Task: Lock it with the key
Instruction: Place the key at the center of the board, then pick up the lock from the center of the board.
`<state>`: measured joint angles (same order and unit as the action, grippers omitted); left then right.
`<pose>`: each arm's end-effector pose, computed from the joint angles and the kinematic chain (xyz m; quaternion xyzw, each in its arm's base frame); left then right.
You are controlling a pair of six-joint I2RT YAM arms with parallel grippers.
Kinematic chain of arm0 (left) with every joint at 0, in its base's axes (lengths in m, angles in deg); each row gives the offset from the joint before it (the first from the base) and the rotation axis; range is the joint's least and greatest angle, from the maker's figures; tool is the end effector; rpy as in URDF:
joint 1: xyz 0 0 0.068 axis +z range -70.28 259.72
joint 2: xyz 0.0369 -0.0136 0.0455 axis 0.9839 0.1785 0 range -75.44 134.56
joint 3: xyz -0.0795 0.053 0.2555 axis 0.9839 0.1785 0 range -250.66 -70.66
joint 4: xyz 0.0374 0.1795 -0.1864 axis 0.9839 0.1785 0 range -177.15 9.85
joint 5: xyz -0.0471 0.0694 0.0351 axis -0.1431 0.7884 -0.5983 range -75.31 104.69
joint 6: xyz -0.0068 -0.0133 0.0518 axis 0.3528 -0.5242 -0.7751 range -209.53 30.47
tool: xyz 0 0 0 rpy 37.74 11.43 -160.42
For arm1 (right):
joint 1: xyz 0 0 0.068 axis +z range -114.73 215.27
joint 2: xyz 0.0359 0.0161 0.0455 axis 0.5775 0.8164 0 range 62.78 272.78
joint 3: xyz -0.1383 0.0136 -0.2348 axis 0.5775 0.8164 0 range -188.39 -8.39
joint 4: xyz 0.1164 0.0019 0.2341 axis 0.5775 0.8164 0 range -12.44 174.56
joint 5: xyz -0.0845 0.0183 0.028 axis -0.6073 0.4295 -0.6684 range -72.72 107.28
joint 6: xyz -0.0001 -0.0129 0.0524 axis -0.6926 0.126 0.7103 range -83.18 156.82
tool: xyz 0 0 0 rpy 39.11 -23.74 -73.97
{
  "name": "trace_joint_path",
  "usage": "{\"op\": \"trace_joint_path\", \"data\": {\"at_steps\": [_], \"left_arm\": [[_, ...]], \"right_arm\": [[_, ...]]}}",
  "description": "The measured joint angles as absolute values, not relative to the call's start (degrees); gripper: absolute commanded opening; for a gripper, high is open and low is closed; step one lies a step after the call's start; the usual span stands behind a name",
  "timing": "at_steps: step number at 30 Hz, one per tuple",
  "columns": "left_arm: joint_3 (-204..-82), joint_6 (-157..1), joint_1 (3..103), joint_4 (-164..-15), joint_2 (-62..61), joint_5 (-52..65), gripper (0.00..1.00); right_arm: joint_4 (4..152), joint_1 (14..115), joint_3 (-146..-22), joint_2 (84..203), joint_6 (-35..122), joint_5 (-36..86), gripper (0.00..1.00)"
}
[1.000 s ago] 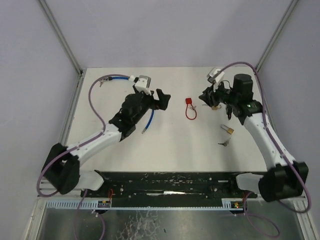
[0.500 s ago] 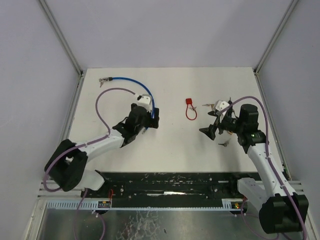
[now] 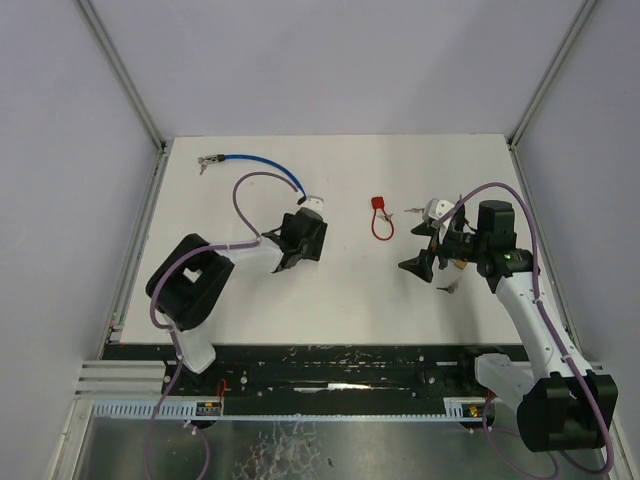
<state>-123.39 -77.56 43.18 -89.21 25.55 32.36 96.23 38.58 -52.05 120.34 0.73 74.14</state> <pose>0.2899 -0.2014 0.1518 0.1391 0.9080 -0.0214 0.3946 0.2073 0.0419 0.2853 -0.4753 0.6490 0.2813 0.5231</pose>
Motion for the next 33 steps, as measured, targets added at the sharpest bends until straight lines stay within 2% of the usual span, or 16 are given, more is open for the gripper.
{"op": "trace_joint_path", "data": {"at_steps": [1,4,8,14,21,26,33], "left_arm": [[-124.4,-77.6,43.2,-88.7,26.8,33.1,0.59],[-127.2,-77.4,43.2,-87.8,29.7,35.1,0.37],[-129.1,-77.7,43.4,-87.3,31.5,35.7,0.27],[-129.7,-77.6,43.8,-87.6,32.1,34.4,0.01],[-126.5,-76.9,44.3,-86.9,27.6,28.0,0.0],[-120.8,-76.5,40.6,-86.8,13.5,25.3,0.0],[-113.7,-75.9,35.7,-94.0,-2.8,18.2,0.0]], "right_arm": [[96.5,38.6,-52.1,120.4,0.7,74.1,0.98],[96.6,38.6,-52.1,120.4,0.7,74.1,0.97],[96.6,38.6,-52.1,120.4,0.7,74.1,0.96],[96.6,38.6,-52.1,120.4,0.8,74.2,0.96],[99.3,38.6,-52.5,120.4,-1.2,77.6,0.96],[102.6,38.6,-53.2,120.6,-3.9,81.8,0.96],[105.4,38.6,-53.5,121.9,-5.7,86.5,0.99]]}}
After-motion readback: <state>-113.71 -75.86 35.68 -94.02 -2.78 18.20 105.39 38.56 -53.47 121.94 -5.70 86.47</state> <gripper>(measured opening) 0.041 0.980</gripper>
